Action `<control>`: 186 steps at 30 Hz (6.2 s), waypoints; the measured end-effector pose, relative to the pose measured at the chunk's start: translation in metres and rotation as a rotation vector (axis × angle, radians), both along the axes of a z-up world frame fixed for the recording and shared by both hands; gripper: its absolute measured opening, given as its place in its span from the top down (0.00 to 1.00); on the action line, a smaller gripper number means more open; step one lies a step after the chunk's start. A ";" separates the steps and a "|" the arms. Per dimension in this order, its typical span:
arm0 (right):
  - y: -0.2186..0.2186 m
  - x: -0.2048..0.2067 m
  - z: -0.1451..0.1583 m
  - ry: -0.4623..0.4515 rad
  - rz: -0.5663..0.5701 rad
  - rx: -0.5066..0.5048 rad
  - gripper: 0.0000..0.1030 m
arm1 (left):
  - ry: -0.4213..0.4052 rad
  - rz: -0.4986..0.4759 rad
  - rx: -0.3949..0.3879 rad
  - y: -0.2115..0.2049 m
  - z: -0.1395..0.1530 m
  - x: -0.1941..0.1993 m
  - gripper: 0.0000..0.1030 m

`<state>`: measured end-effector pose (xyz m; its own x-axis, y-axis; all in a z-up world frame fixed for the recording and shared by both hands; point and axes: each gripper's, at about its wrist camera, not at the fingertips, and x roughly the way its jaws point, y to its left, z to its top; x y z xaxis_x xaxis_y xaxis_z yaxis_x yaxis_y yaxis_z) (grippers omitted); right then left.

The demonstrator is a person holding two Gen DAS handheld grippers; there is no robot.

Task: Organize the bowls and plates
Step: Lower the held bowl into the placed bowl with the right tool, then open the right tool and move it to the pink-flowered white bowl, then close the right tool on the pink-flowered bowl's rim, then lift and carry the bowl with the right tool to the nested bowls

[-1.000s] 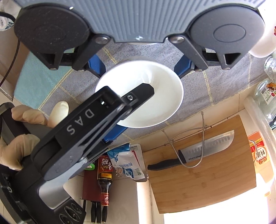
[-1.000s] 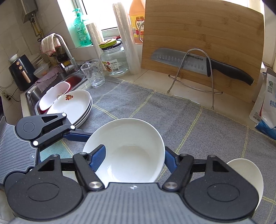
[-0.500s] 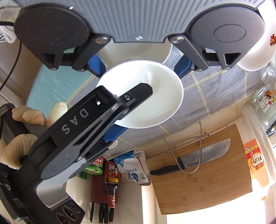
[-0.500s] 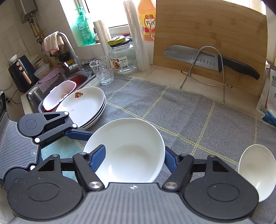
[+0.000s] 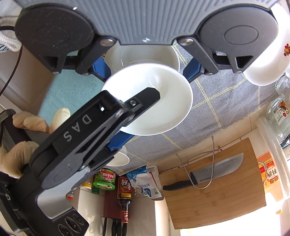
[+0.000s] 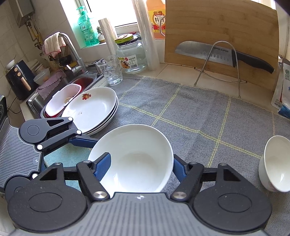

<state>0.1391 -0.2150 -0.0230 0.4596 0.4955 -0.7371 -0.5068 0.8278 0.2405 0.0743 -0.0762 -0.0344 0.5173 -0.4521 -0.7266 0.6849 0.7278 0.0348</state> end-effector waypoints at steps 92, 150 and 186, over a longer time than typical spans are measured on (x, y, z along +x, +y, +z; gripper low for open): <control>-0.102 -0.045 -0.006 -0.116 -0.279 -0.057 0.00 | -0.027 -0.106 -0.062 -0.073 0.020 -0.002 0.12; -0.238 0.116 -0.064 0.015 -0.038 0.013 0.24 | -0.133 0.161 -0.030 -0.250 -0.061 0.087 0.14; -0.187 0.058 -0.012 0.035 -0.068 0.047 0.24 | -0.080 0.120 -0.032 -0.192 -0.013 0.034 0.14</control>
<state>0.1967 -0.4017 -0.0347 0.4679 0.4990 -0.7295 -0.4409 0.8471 0.2966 0.1085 -0.2677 -0.0477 0.6247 -0.4060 -0.6670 0.5888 0.8059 0.0610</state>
